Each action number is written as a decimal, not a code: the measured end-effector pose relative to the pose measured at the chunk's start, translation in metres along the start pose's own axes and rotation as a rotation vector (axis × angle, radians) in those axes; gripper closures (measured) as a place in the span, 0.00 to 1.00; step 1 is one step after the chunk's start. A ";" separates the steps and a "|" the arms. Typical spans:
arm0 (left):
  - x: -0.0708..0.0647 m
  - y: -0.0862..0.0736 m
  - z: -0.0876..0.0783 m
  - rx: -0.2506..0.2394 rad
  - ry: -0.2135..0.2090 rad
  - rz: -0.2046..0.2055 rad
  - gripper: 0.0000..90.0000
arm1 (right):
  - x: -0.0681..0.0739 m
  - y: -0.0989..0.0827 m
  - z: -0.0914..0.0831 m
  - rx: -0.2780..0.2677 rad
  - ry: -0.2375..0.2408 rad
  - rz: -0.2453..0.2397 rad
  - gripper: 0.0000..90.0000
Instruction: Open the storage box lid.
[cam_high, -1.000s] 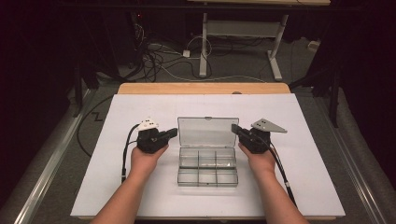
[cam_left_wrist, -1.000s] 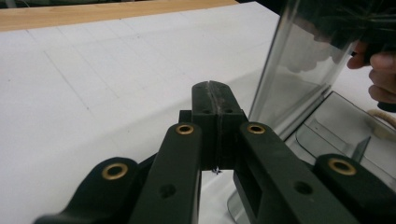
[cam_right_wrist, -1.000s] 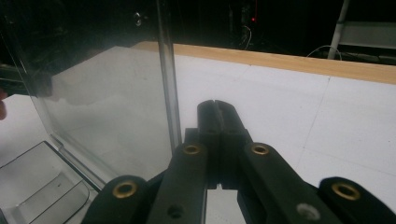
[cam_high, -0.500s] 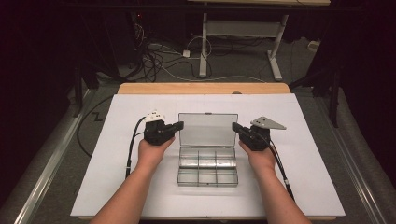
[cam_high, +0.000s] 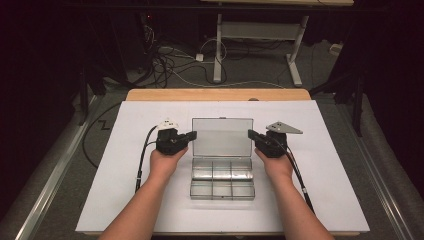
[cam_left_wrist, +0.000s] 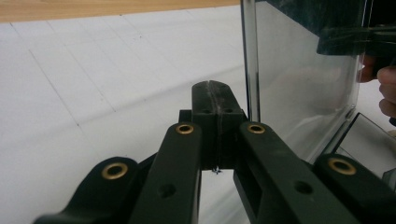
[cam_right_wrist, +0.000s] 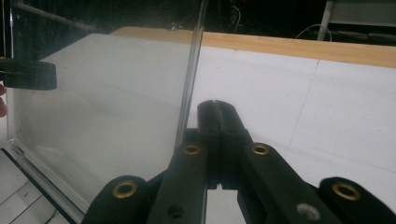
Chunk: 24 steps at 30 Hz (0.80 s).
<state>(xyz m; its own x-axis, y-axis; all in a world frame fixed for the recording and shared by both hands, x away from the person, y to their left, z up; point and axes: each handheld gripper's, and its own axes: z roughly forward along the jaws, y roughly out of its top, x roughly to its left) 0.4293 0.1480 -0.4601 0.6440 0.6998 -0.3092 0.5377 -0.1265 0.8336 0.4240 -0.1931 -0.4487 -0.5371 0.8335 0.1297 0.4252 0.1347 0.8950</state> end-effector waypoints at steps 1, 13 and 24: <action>0.001 -0.001 0.001 0.006 0.001 -0.001 0.98 | 0.000 0.000 0.001 0.006 -0.005 -0.007 1.00; 0.003 -0.008 0.013 0.088 0.027 -0.007 0.98 | -0.002 -0.005 0.010 0.065 -0.023 -0.002 1.00; 0.003 -0.015 0.019 0.179 0.078 -0.014 0.98 | -0.008 -0.012 0.018 0.146 -0.044 -0.008 1.00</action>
<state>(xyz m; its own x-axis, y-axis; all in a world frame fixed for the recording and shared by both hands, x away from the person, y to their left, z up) 0.4338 0.1386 -0.4819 0.5951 0.7540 -0.2781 0.6392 -0.2344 0.7324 0.4360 -0.1914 -0.4682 -0.5095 0.8546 0.1008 0.5244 0.2155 0.8237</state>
